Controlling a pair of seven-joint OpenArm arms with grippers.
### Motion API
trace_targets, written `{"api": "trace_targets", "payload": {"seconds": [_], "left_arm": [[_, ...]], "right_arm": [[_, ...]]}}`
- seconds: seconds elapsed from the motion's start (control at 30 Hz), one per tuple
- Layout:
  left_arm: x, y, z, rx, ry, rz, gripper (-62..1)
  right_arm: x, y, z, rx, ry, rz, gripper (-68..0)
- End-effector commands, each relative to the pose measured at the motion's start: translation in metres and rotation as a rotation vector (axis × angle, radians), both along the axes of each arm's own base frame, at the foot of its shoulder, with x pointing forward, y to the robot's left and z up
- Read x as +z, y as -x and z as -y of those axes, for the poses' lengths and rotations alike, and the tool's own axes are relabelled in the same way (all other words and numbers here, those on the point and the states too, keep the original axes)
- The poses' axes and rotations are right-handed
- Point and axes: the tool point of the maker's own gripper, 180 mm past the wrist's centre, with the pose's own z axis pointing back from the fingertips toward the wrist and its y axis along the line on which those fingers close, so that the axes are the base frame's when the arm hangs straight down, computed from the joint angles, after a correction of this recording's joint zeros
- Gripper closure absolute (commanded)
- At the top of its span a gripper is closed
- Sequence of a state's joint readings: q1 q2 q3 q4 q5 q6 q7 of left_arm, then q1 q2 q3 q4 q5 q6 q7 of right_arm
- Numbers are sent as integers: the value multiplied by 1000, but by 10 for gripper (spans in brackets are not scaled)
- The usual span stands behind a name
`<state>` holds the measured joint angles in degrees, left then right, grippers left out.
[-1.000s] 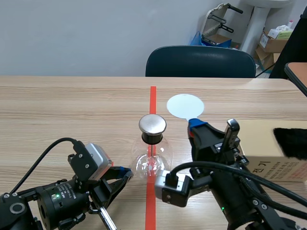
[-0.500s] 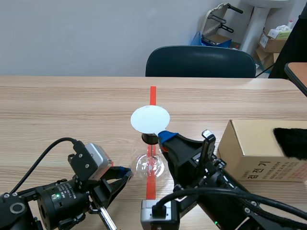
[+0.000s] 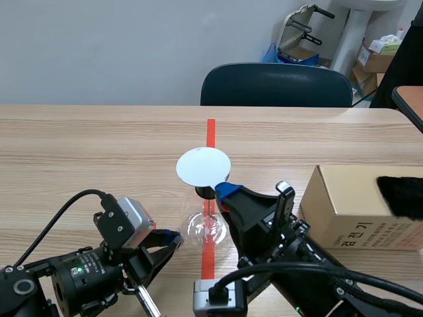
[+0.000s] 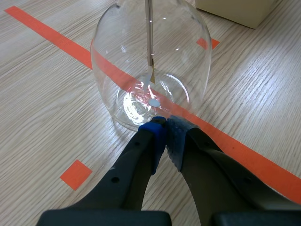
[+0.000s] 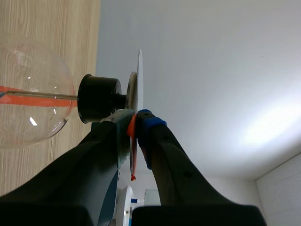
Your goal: Do the electroscope experiment
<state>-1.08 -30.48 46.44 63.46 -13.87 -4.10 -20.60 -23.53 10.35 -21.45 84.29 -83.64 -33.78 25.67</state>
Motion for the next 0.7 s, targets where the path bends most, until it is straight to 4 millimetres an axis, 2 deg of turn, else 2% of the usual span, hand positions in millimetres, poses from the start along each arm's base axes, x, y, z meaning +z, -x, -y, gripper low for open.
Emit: {"api": "trace_targets", "payload": {"seconds": [0.0, 0.2, 0.33, 0.67], "left_arm": [[9, -2, 6, -3, 29, 22, -27], [9, -2, 6, -3, 29, 22, -27], [9, -2, 6, -3, 29, 22, -27], [9, -2, 6, -3, 30, 22, -27]], "right_arm": [[12, -5, 2, 1, -1, 45, -9], [12, -5, 2, 0, -1, 45, -9], [13, -11, 9, -55, -6, 48, -9], [18, -39, 56, -357, -29, 63, -9]]}}
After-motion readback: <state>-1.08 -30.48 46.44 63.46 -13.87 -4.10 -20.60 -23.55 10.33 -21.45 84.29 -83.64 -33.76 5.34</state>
